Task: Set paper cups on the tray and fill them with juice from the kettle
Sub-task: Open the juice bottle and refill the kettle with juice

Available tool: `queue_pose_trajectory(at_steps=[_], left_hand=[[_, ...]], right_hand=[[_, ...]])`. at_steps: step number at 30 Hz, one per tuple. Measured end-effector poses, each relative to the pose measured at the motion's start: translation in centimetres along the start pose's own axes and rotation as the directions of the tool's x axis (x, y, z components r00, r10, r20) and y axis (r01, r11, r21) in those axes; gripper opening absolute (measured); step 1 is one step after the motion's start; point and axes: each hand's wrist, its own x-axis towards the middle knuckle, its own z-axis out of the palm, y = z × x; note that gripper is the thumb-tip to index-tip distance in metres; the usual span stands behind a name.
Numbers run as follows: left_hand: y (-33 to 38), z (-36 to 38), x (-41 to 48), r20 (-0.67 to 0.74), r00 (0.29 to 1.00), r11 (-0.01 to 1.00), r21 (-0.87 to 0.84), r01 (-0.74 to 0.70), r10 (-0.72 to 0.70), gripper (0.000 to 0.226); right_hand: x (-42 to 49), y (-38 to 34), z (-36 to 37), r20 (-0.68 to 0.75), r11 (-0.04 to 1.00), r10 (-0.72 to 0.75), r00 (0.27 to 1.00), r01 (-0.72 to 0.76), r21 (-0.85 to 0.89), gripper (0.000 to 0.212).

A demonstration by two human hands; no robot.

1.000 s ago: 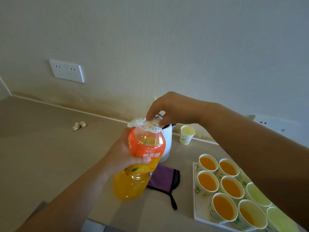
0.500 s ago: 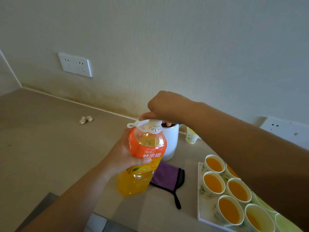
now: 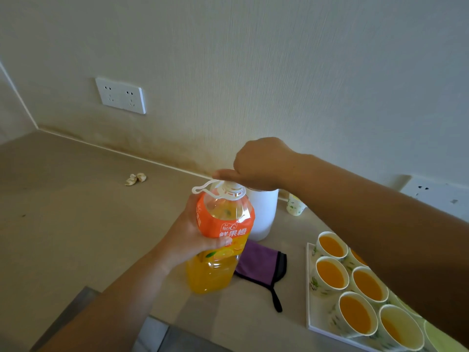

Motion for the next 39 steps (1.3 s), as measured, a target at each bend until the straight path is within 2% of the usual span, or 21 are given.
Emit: queue_pose_trajectory(at_steps=[2, 3, 5, 6, 8, 13, 18, 21, 23, 26, 29, 32, 35, 37, 39], left_hand=[[-0.1, -0.2, -0.1, 0.000, 1.000, 1.000, -0.004, 0.003, -0.003, 0.098], [-0.1, -0.3, -0.1, 0.000, 1.000, 1.000, -0.010, 0.007, -0.007, 0.098], [-0.1, -0.4, -0.1, -0.004, 1.000, 1.000, -0.020, 0.009, -0.009, 0.098], [0.0, -0.4, -0.2, 0.000, 1.000, 1.000, -0.024, 0.011, -0.011, 0.098], [0.1, -0.5, -0.3, 0.005, 1.000, 0.999, -0.040, 0.013, -0.013, 0.100], [-0.4, -0.9, -0.8, -0.025, 1.000, 0.998, -0.062, 0.009, -0.011, 0.100], [-1.1, -1.2, -1.4, -0.052, 0.998, 0.998, -0.062, 0.032, -0.035, 0.101], [-1.3, -1.2, -1.9, -0.067, 0.997, 0.998, -0.057, 0.029, -0.033, 0.106], [-1.4, -1.3, -2.0, -0.062, 0.998, 0.997, -0.067, 0.023, -0.028, 0.104], [-1.4, -1.4, -2.1, -0.038, 0.999, 0.997, -0.078, 0.012, -0.015, 0.099], [-1.5, -1.5, -2.0, 0.000, 1.000, 0.994, -0.106, 0.024, -0.024, 0.105], [-1.5, -1.6, -2.0, 0.011, 0.999, 0.993, -0.113, 0.038, -0.037, 0.102], [-1.6, -1.3, -2.0, -0.002, 1.000, 0.993, -0.111, 0.028, -0.028, 0.101], [-1.8, -1.1, -2.0, -0.026, 1.000, 0.995, -0.094, 0.013, -0.015, 0.101], [-1.9, -1.0, -2.2, -0.047, 0.999, 0.997, -0.080, 0.003, -0.007, 0.102]], right_hand=[[0.1, 0.0, -0.1, -0.018, 1.000, 0.026, 0.999, -0.026, 0.000, 0.068], [0.0, 0.1, -0.2, 0.008, 0.997, 0.003, 1.000, -0.003, 0.073, 0.061], [-0.1, 0.5, -0.5, 0.076, 0.974, -0.124, 0.989, 0.107, 0.198, 0.045], [-0.1, 0.5, -0.6, 0.090, 0.964, -0.191, 0.977, 0.170, 0.205, 0.044], [0.2, 0.5, -0.4, 0.078, 0.958, -0.233, 0.969, 0.214, 0.192, 0.040], [0.2, -1.5, -0.5, 0.031, 0.982, -0.131, 0.991, 0.125, 0.144, 0.043], [0.6, -4.1, -0.8, -0.055, 0.991, -0.041, 0.998, 0.034, -0.127, 0.055], [0.8, -4.8, -0.7, -0.091, 0.986, 0.042, 0.995, -0.056, -0.157, 0.058], [0.5, -4.7, -0.7, -0.112, 0.995, -0.041, 0.993, 0.031, -0.090, 0.050], [-0.2, -3.3, -0.9, 0.021, 0.965, -0.229, 0.973, 0.224, 0.135, 0.041], [-0.1, -2.2, -0.7, 0.053, 0.943, -0.296, 0.954, 0.284, 0.172, 0.038], [0.0, -2.2, -0.5, 0.027, 0.944, -0.278, 0.960, 0.268, 0.192, 0.040], [-0.4, -2.9, -0.4, -0.007, 0.965, -0.181, 0.984, 0.178, 0.194, 0.042], [-0.4, -3.5, -0.3, -0.062, 0.990, -0.100, 0.993, 0.106, 0.090, 0.042], [-0.2, -4.4, 0.1, -0.113, 1.000, -0.001, 0.994, 0.003, 0.016, 0.051]])
